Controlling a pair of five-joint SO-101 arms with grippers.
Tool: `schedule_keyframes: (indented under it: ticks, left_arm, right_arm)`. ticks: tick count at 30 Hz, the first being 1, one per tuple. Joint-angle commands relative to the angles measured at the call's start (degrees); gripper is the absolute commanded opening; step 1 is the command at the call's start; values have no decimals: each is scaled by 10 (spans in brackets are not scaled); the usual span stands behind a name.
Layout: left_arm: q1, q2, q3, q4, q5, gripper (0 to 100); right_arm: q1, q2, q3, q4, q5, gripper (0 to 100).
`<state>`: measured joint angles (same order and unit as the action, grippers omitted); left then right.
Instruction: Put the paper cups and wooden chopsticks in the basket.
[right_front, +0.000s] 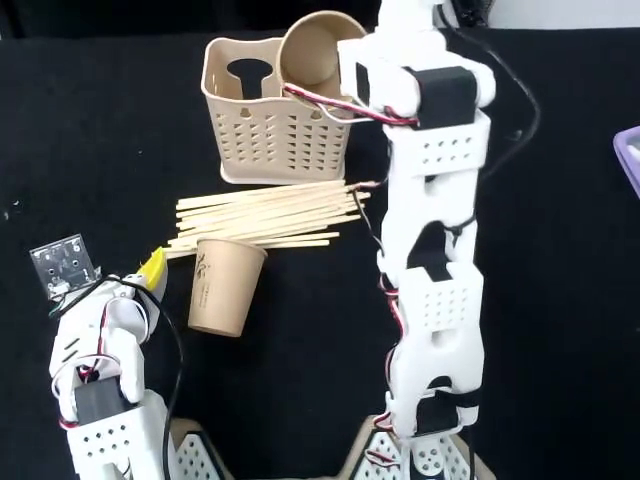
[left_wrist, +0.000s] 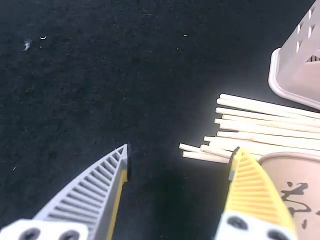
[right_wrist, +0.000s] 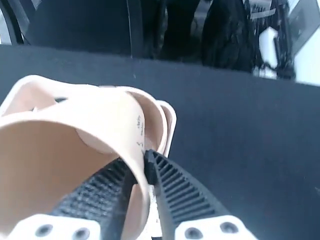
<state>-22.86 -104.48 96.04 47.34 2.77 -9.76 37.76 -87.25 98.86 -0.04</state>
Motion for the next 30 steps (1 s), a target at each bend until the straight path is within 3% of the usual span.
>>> schedule_keyframes:
  ticks: [1,7,14,30]
  left_arm:
    - [-4,-4,13,-11,4,319]
    - [-4,-4,13,-13,4,319]
    - [-4,-4,13,-13,4,319]
    - [-4,-4,13,-14,4,319]
  right_arm:
    - [5,-9,-3,-11,-1,11]
    - [5,-8,-15,-21,-1,21]
    - [-1,-8,2,-18,-1,194]
    - [-29,-10,-7,-112,60,198]
